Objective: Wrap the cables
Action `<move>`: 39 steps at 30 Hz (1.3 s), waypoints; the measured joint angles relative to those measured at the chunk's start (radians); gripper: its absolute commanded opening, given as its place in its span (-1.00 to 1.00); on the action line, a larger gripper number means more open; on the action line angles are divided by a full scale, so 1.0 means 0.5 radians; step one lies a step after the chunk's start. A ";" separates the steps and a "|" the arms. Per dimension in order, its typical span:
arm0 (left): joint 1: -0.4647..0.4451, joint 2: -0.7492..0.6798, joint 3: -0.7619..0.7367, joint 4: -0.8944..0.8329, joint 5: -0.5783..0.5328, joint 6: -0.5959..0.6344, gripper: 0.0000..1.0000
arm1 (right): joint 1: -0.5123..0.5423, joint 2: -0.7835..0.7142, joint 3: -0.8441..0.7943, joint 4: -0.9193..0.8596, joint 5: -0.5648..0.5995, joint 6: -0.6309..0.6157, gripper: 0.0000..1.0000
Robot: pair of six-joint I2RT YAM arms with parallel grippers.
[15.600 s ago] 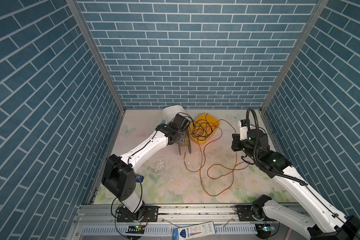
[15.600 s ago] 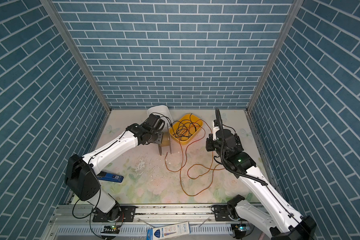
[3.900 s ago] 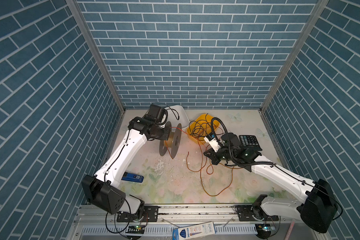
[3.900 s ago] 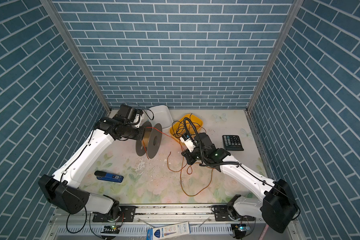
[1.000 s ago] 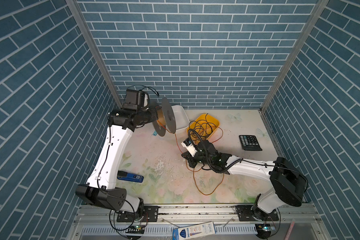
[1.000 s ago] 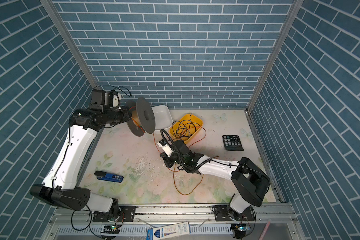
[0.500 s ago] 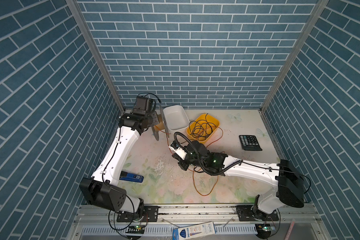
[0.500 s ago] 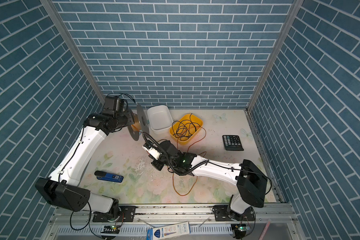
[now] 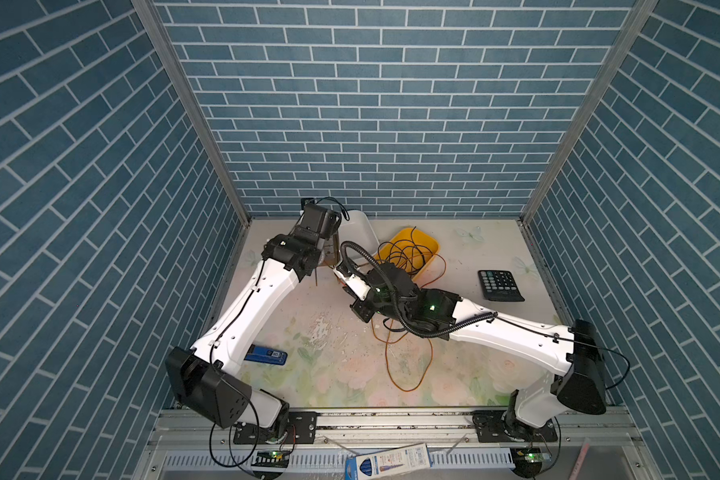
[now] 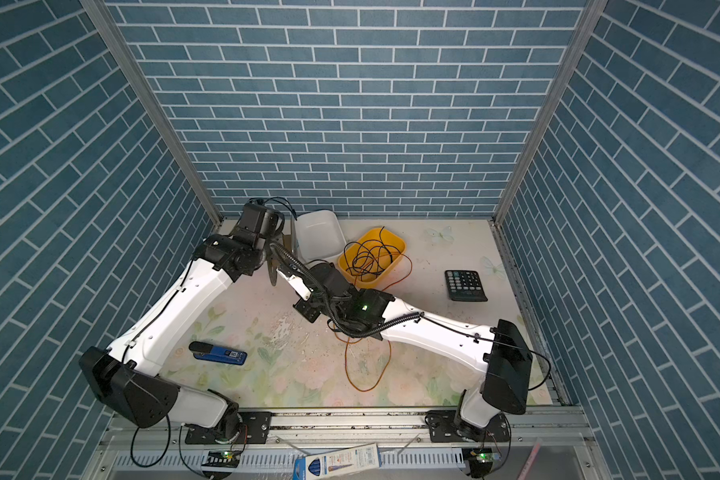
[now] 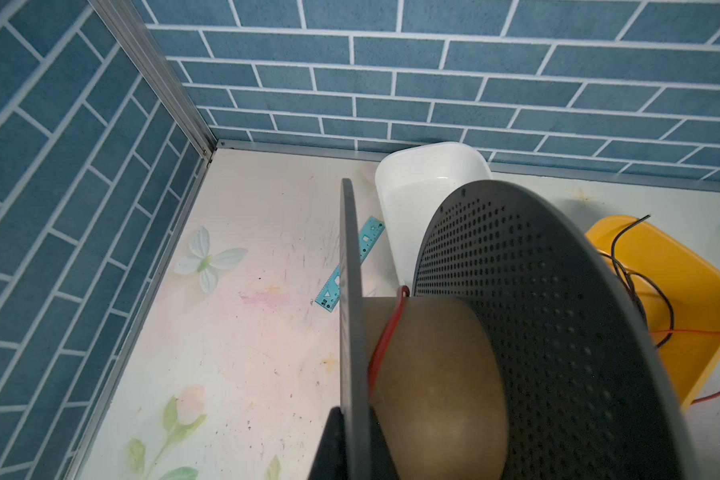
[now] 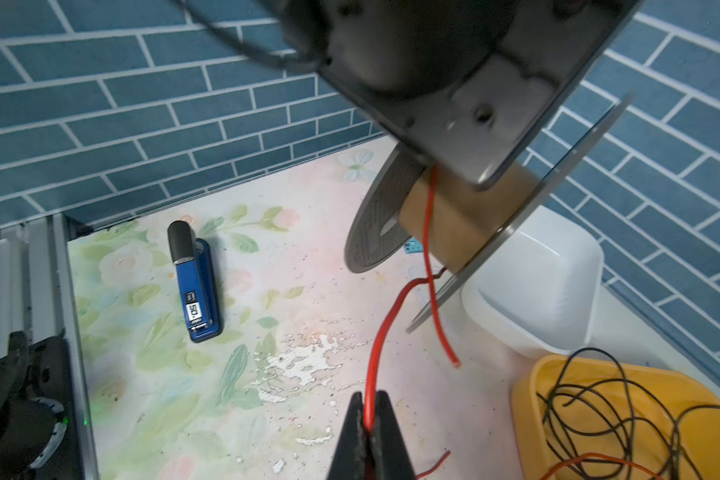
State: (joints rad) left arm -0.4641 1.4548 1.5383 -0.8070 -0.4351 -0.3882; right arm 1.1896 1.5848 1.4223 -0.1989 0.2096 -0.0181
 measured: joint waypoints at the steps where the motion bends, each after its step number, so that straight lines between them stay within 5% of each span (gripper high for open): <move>1: -0.023 0.000 -0.002 -0.007 -0.019 0.010 -1.00 | -0.002 0.001 0.019 -0.018 0.033 -0.013 -1.00; 10: -0.133 -0.026 -0.043 -0.098 -0.056 0.092 -1.00 | -0.155 0.021 0.116 -0.154 0.304 -0.009 -1.00; 19: -0.378 -0.037 -0.043 -0.186 -0.067 0.109 -1.00 | -0.341 0.030 0.144 -0.204 0.299 0.037 -1.00; 39: -0.417 -0.188 -0.140 -0.162 0.146 0.228 -1.00 | -0.703 0.208 0.345 -0.264 -0.517 0.151 -0.92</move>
State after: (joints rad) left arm -0.6727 1.3609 1.4685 -0.8879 -0.3622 -0.2741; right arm 0.8383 1.6886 1.5948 -0.3309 -0.0490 0.0574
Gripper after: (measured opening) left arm 0.086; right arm 0.050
